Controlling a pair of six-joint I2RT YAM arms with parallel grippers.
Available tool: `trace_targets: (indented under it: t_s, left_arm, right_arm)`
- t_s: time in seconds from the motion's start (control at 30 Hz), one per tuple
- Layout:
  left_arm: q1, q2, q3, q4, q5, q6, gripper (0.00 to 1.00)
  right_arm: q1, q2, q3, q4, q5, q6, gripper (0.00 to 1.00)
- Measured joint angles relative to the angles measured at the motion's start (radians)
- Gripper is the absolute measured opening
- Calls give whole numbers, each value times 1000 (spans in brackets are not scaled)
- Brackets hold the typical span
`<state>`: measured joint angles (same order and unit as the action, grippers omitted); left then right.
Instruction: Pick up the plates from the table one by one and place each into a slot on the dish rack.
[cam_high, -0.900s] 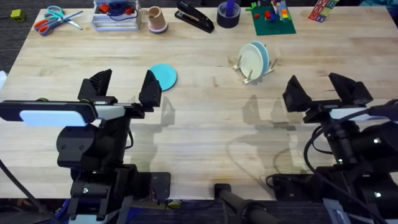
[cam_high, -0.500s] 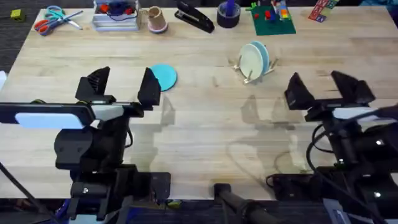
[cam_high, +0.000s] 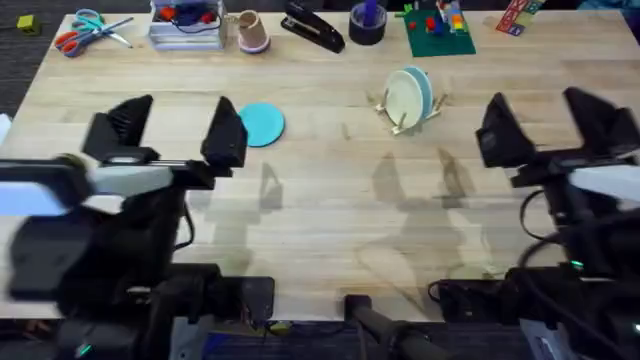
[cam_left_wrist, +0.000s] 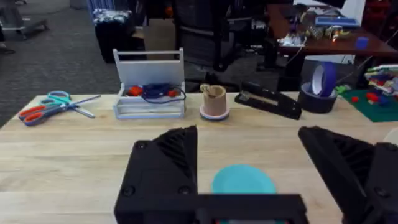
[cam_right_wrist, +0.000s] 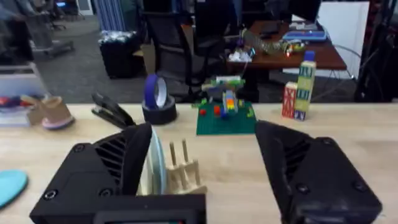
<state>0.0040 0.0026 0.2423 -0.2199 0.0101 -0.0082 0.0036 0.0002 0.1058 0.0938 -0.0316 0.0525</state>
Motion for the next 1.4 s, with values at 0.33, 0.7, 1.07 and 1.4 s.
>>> trace_targets:
  t_s: [0.33,0.7,1.07,1.4]
  left_arm:
    - [-2,225,359,-321,-14,-5,993]
    - [-2,680,748,-646,-2,-8,993]
    - [-2,1056,999,-889,63,-8,993]
    - [-2,1114,1002,-893,90,-8,993]
  right_arm:
    - [0,171,318,-281,-15,0,995]
    - [0,629,755,-619,-18,0,995]
    - [0,978,1041,-893,-18,0,993]
    - [0,1018,1042,-910,-18,0,993]
